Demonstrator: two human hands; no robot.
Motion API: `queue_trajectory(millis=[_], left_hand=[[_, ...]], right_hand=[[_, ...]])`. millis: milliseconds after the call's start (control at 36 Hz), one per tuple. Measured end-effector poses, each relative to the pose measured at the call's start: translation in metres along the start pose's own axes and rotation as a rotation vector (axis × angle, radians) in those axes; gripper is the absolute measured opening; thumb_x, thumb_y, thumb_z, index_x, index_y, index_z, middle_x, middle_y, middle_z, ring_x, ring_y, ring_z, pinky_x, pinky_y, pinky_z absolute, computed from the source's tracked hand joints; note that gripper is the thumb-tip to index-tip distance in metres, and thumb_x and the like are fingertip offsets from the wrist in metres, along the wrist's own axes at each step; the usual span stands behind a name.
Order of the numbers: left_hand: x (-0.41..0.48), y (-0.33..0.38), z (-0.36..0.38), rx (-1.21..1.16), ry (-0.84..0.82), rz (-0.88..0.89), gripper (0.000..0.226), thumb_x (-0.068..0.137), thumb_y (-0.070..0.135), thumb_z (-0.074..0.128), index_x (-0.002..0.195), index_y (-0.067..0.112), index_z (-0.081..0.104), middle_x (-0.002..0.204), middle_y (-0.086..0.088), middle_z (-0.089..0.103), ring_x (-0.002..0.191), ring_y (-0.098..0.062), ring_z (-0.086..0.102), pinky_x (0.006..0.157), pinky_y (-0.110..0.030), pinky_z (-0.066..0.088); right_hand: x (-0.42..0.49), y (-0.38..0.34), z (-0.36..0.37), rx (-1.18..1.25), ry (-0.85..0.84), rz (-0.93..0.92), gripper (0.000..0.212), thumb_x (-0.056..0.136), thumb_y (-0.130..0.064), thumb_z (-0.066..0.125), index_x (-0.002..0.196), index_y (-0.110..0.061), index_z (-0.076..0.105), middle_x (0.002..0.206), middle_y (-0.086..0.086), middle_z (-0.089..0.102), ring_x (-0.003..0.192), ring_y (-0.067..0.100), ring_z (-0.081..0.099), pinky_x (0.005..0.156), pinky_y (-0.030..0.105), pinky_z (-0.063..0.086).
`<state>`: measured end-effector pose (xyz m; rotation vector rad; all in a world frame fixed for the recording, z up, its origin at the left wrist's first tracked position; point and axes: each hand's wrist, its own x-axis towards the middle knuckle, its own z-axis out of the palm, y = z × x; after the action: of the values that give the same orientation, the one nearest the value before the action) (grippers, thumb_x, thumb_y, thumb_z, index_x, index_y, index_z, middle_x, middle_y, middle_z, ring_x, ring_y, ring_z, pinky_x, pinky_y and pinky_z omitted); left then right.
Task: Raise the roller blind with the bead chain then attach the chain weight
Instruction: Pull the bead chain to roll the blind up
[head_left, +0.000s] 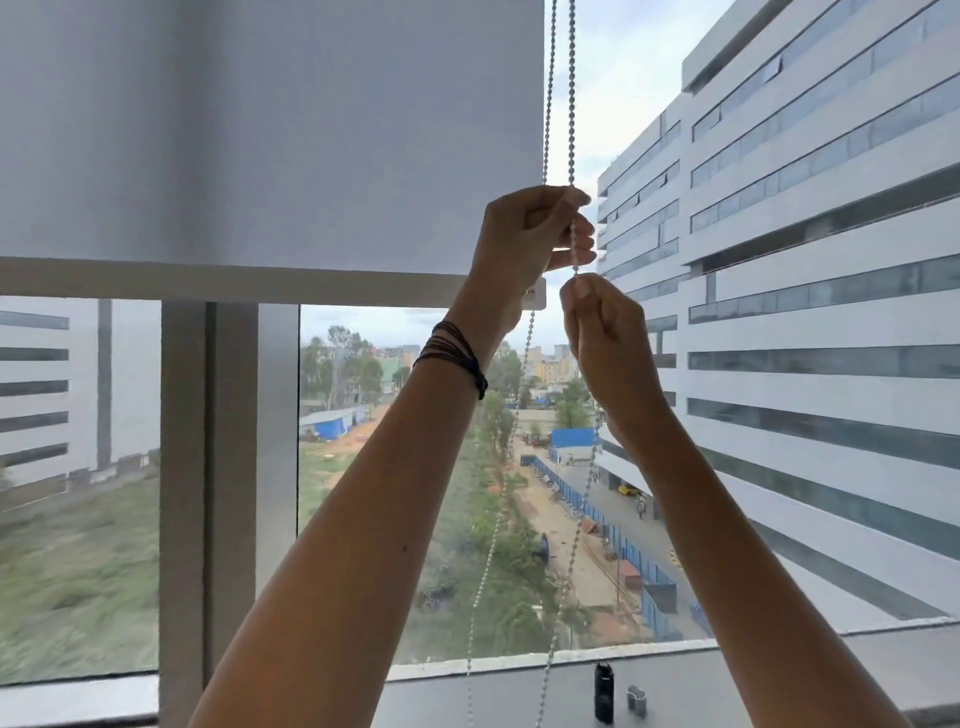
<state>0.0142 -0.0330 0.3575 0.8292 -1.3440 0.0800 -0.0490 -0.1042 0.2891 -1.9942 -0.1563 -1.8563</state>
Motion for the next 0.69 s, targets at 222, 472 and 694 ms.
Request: queue_trajectory(millis=[222,472,694], left_hand=[[-0.002,-0.004,-0.010,0.058,0.014,0.031,0.012,0.091,0.008,0.058,0.092,-0.001,0.065,0.064,-0.004,0.063,0.050,-0.005,0.062,0.056,-0.021,0.056],[-0.007,-0.018,-0.024,0.070,-0.006,-0.021,0.011,0.092,0.010,0.057,0.088,0.003,0.066,0.063,-0.003,0.062,0.049,-0.005,0.061,0.054,-0.017,0.053],[-0.013,-0.032,-0.032,0.077,-0.014,-0.055,0.013,0.093,0.010,0.057,0.087,0.003,0.066,0.056,0.004,0.062,0.048,-0.004,0.060,0.055,-0.018,0.054]], right_hand=[[-0.004,0.002,0.013,0.029,-0.009,0.018,0.041,0.100,-0.009,0.031,0.061,-0.022,0.036,0.050,-0.003,0.031,0.044,0.004,0.028,0.047,0.019,0.025],[-0.016,0.008,0.030,0.084,-0.019,0.053,0.043,0.100,-0.007,0.032,0.061,-0.024,0.034,0.050,-0.005,0.028,0.043,0.003,0.026,0.047,0.018,0.024],[-0.028,0.017,0.039,0.092,-0.048,0.067,0.040,0.100,-0.007,0.031,0.062,-0.020,0.035,0.051,-0.001,0.029,0.046,0.010,0.026,0.048,0.025,0.024]])
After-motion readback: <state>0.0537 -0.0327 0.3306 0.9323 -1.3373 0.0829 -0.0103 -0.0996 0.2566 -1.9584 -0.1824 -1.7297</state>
